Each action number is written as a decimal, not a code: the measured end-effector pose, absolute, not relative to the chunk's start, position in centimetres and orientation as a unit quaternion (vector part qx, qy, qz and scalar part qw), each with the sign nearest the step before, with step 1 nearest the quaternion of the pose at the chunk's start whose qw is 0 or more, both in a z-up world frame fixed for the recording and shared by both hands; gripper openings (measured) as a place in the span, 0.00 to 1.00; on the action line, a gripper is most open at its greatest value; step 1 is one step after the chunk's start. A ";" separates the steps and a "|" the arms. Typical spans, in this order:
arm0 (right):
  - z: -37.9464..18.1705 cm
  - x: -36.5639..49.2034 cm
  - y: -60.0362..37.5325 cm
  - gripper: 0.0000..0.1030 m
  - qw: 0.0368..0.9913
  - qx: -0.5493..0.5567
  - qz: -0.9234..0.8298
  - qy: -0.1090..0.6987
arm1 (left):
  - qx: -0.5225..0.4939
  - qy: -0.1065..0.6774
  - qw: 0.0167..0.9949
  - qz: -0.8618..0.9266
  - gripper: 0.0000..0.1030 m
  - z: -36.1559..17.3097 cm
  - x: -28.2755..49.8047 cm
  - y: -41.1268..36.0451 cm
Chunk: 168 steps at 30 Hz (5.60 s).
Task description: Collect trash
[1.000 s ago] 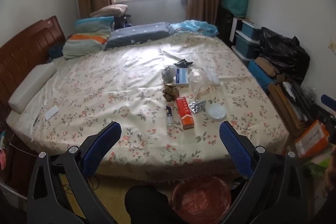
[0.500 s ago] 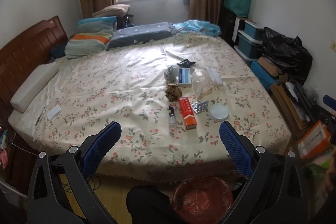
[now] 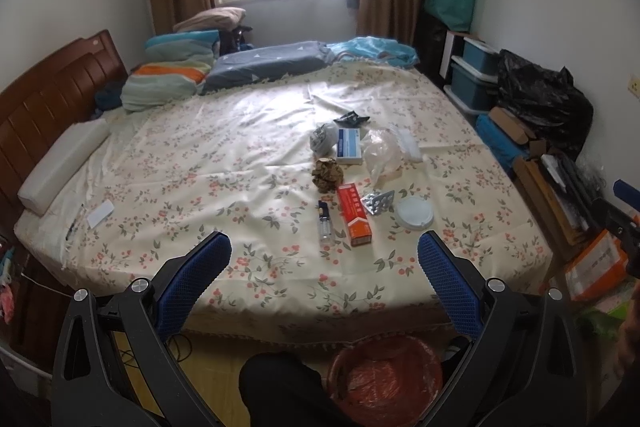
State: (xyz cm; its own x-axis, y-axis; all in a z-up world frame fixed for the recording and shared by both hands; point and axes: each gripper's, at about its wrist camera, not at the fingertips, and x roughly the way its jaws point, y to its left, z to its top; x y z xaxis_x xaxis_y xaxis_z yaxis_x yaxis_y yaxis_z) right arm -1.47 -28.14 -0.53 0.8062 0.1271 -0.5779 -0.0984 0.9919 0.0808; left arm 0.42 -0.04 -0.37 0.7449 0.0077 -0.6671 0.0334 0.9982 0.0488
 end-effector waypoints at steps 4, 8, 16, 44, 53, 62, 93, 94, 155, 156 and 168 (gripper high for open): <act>-0.5 -1.5 -28.1 0.95 0.950 0.023 0.059 0.305 | 0.030 0.354 0.935 -0.005 0.94 -0.2 0.4 -0.1; -0.5 -1.4 -28.1 0.95 0.950 0.022 0.060 0.305 | 0.032 0.354 0.935 -0.002 0.94 -0.2 0.5 -0.2; -0.6 -1.3 -28.0 0.95 0.950 0.022 0.060 0.305 | 0.020 0.351 0.936 -0.005 0.94 -0.2 0.7 -0.2; -15.0 11.6 -26.2 0.95 0.941 -0.023 0.086 0.325 | -0.018 0.441 0.896 -0.043 0.94 -18.0 15.7 -0.1; -20.7 17.5 -24.6 0.95 0.927 -0.031 0.089 0.364 | 0.024 0.471 0.882 -0.025 0.92 -26.3 22.4 -0.3; -23.2 20.1 -24.1 0.95 0.919 -0.027 0.094 0.382 | 0.029 0.488 0.872 -0.020 0.86 -28.8 25.0 -0.3; -30.5 27.4 -20.4 0.80 0.895 -0.040 0.110 0.431 | -0.003 0.490 0.870 -0.051 0.55 -30.1 25.8 -0.2; -30.4 27.5 -20.4 0.80 0.895 -0.042 0.113 0.431 | 0.001 0.489 0.871 -0.052 0.48 -30.0 25.8 -0.4; -48.4 0.2 -17.2 0.82 0.675 -0.073 0.231 0.696 | 0.034 0.730 0.662 -0.163 0.36 -46.7 0.4 -6.9; -48.5 0.1 -17.1 0.84 0.675 -0.073 0.230 0.697 | 0.034 0.731 0.662 -0.162 0.37 -47.0 0.6 -6.9; -49.4 1.2 -18.0 0.95 0.677 -0.081 0.201 0.703 | 0.017 0.718 0.681 -0.139 0.65 -46.1 1.4 -6.2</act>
State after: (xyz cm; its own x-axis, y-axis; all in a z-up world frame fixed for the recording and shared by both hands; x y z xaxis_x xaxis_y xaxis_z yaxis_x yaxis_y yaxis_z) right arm 1.23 -18.02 -49.40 -0.0690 0.1585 -0.9850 -0.3864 0.9060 0.1728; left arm 1.36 -6.19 -46.08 -0.0708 -0.1640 -0.9839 0.2141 0.9609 -0.1756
